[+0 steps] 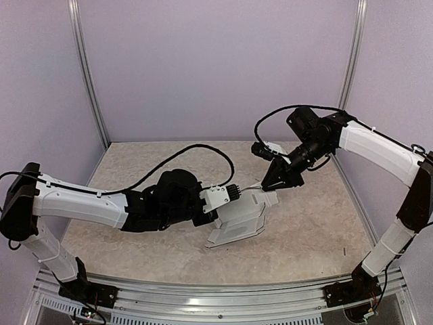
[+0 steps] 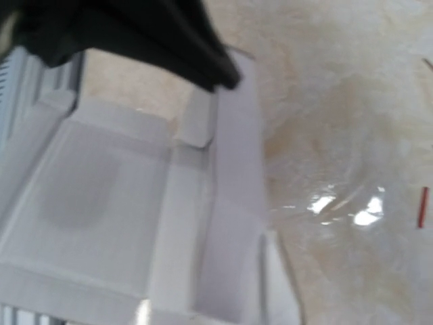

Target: Fold the paper box

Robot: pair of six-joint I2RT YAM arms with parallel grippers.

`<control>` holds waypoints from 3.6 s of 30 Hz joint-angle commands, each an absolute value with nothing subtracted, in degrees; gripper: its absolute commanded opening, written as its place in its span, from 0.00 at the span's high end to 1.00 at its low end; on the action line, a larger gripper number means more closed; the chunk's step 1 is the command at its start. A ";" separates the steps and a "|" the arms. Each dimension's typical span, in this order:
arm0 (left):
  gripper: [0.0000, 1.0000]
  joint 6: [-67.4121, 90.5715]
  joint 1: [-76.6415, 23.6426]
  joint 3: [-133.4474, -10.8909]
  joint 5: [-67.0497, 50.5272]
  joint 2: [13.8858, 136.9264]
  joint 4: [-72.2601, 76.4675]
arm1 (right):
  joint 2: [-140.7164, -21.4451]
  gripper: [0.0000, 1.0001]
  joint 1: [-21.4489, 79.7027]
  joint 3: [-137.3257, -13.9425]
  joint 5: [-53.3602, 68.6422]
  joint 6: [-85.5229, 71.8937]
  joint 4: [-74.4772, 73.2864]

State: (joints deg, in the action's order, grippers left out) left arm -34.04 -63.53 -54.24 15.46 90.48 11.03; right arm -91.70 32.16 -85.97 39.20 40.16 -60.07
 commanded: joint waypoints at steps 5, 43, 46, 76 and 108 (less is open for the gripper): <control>1.00 -36.39 -65.03 -54.01 15.89 89.76 12.44 | -91.22 0.83 33.14 -87.54 33.03 36.82 -55.13; 1.00 -37.28 -66.01 -55.21 16.61 91.33 12.78 | -91.14 0.59 40.61 -89.57 20.58 41.36 -54.45; 1.00 -37.20 -66.01 -54.81 16.74 90.85 13.22 | -91.01 0.59 40.69 -89.05 20.06 41.77 -54.44; 1.00 -35.48 -65.92 -55.01 15.80 89.77 15.26 | -91.58 0.59 42.71 -88.44 21.63 46.64 -58.29; 1.00 -32.78 -65.70 -55.99 11.17 87.84 16.08 | -89.52 0.80 44.31 -87.18 21.41 47.72 -51.48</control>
State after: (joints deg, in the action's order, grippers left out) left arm -33.43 -65.58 -54.26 13.76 89.43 13.74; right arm -91.05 43.75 -86.96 21.37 48.42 -53.98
